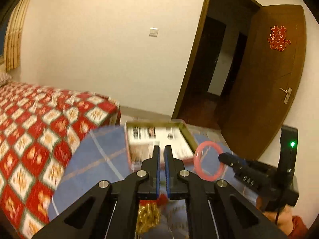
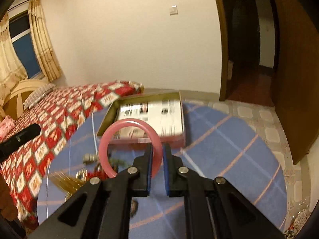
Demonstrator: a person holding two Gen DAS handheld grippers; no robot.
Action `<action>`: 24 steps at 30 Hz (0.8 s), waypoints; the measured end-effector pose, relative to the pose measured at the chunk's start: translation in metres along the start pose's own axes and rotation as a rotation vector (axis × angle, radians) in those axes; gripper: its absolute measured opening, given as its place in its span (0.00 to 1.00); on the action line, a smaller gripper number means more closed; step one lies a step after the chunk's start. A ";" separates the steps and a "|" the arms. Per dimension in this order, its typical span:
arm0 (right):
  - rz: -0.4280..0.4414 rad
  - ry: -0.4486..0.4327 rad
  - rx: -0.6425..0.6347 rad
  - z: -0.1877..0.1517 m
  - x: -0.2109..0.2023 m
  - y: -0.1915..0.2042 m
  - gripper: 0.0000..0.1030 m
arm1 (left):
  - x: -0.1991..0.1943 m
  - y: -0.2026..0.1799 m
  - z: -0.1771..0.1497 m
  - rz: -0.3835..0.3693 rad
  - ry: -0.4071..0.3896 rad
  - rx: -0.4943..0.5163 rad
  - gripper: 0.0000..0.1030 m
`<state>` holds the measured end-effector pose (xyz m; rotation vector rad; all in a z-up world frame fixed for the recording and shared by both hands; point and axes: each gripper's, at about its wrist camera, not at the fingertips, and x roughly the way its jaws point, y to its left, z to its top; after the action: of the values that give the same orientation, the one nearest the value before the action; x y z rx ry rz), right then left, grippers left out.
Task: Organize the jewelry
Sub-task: 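Carry the pink bangle and gold bead necklace in both grippers over the pink tin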
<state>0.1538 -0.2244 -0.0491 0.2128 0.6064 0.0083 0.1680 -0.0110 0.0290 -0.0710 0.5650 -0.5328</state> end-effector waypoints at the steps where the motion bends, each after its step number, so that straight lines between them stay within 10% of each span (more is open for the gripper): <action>1: -0.005 -0.007 0.007 0.005 0.005 -0.002 0.13 | 0.006 -0.002 0.006 0.000 -0.006 0.007 0.03; 8: 0.005 0.012 0.055 0.010 0.033 -0.013 0.13 | 0.042 0.009 0.015 0.073 0.095 0.022 0.10; 11: 0.010 0.019 0.042 0.004 0.038 -0.014 0.13 | 0.045 0.024 -0.017 0.090 0.206 0.014 0.75; 12: 0.023 0.032 0.048 0.001 0.041 -0.016 0.13 | 0.043 0.027 -0.027 0.094 0.216 0.007 0.79; 22: 0.050 0.063 0.068 -0.004 0.041 -0.018 0.13 | 0.071 0.007 -0.109 0.224 0.412 0.136 0.78; 24: 0.048 0.060 0.066 -0.004 0.037 -0.017 0.13 | 0.071 0.008 -0.115 0.203 0.424 0.132 0.46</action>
<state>0.1806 -0.2373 -0.0763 0.2919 0.6617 0.0410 0.1613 -0.0302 -0.1046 0.2279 0.9372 -0.3853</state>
